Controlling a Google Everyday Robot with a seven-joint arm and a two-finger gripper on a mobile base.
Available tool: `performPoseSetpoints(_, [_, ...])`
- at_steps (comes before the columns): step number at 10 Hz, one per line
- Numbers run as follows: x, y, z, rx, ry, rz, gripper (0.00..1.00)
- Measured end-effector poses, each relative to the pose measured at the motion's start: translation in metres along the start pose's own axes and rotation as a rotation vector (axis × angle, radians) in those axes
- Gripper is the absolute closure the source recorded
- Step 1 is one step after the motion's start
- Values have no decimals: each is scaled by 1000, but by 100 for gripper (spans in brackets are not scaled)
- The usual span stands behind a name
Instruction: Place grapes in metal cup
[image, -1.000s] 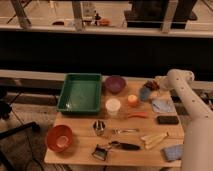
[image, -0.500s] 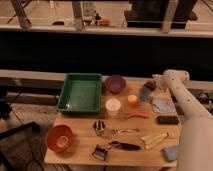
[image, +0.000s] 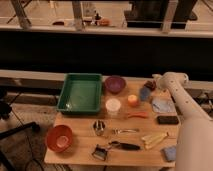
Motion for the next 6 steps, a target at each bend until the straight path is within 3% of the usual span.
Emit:
performPoseSetpoints(4, [1, -8, 0, 22, -3, -6, 20])
performPoseSetpoints(6, [-1, -5, 7, -2, -22, -5, 34])
